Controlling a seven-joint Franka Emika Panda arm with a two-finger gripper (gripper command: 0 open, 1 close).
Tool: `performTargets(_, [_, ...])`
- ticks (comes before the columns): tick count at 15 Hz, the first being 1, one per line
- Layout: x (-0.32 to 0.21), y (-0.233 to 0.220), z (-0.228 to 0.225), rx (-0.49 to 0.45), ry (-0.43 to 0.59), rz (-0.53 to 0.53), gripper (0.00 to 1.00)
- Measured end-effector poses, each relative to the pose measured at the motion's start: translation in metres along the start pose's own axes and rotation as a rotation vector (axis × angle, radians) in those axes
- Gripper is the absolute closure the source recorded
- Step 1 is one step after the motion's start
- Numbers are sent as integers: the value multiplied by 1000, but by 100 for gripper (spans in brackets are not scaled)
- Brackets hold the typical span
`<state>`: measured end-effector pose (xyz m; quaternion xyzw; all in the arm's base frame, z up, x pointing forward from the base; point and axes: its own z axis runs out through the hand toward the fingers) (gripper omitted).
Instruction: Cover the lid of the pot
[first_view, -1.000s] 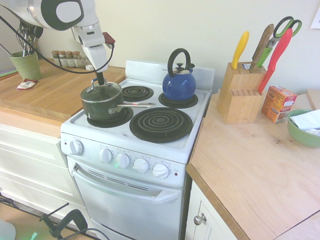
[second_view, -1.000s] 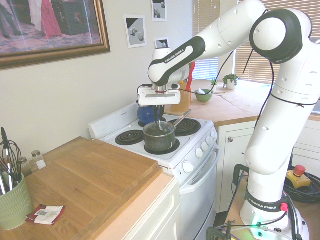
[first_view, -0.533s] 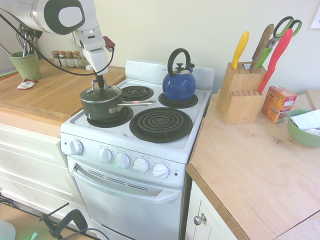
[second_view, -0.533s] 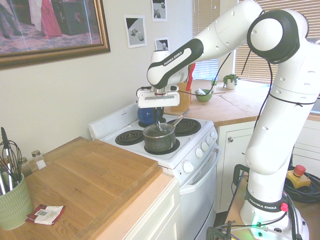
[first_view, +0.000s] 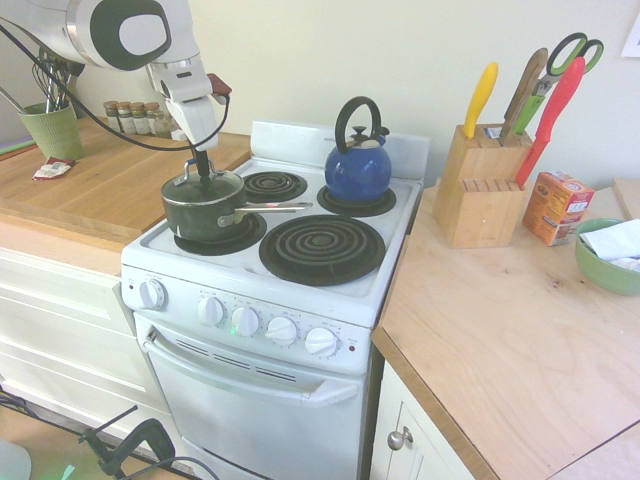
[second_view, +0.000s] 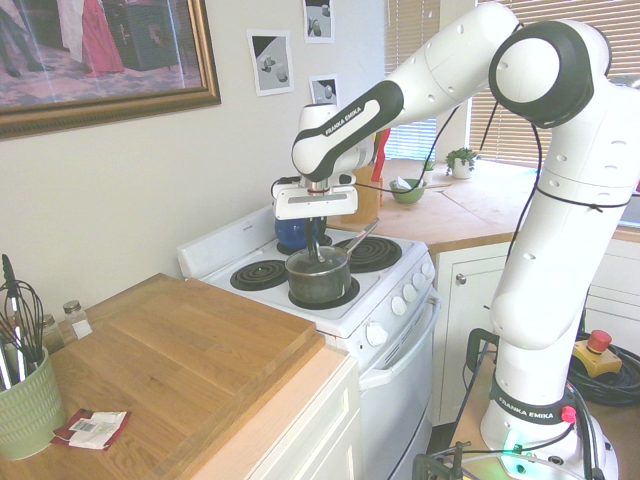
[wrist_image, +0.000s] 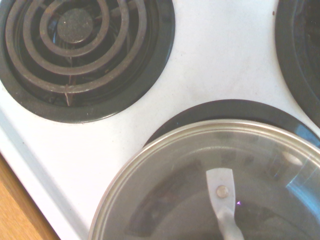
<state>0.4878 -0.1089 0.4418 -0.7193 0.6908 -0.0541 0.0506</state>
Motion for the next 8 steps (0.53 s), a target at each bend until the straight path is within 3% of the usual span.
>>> performTargets(5, [0, 1, -5, 4, 3, 0, 0])
performTargets(8, [-6, 8, -46, 40, 18, -12, 0])
